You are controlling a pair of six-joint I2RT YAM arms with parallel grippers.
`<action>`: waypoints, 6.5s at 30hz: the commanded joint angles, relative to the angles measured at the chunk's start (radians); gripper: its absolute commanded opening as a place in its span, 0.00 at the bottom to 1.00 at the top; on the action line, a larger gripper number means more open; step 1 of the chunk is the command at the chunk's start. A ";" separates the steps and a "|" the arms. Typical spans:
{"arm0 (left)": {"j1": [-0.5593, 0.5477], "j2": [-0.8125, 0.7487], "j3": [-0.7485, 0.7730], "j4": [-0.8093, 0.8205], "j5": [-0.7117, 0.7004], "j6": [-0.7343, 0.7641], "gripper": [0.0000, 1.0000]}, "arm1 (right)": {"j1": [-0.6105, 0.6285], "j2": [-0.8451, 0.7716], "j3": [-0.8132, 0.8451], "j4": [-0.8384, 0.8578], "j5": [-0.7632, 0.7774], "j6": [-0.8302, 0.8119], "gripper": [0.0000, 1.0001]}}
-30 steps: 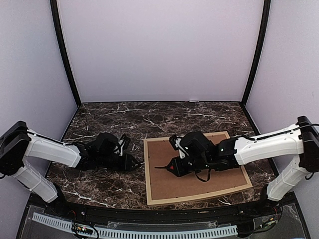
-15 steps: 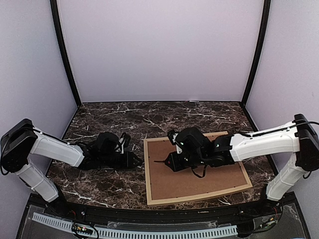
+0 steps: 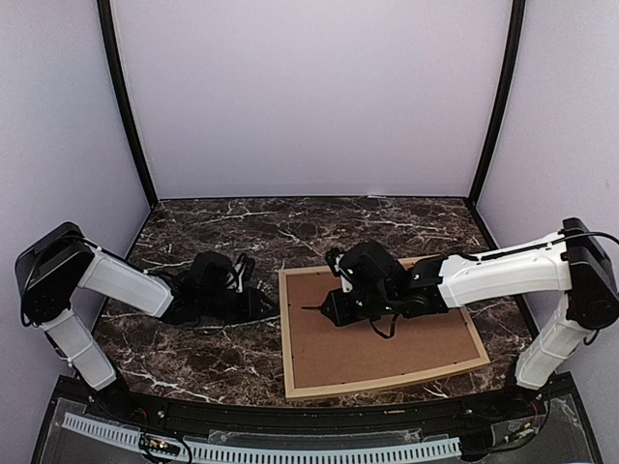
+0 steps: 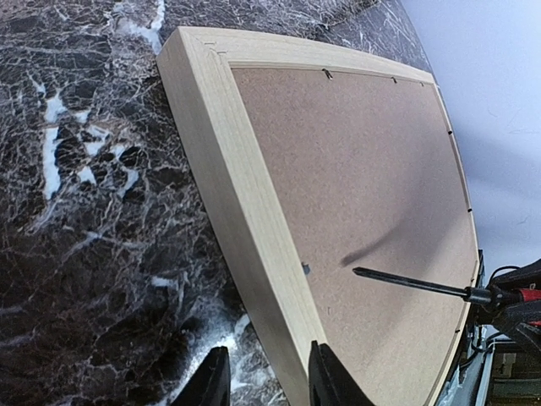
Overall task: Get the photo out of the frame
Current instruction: Hold the photo frame at the center of the board, then release the fastener from the backboard.
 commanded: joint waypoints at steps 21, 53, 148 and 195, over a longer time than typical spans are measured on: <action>0.020 0.116 0.091 0.052 0.070 0.031 0.31 | -0.022 0.056 0.054 0.058 -0.028 -0.025 0.00; 0.020 0.152 0.109 0.024 0.053 0.056 0.21 | -0.030 0.114 0.099 0.060 -0.056 -0.030 0.00; 0.007 0.245 0.089 0.093 0.102 0.032 0.12 | 0.046 0.213 0.331 0.268 -0.396 -0.129 0.00; 0.003 0.213 0.079 0.082 0.110 0.026 0.11 | 0.066 0.273 0.446 0.118 -0.515 -0.335 0.00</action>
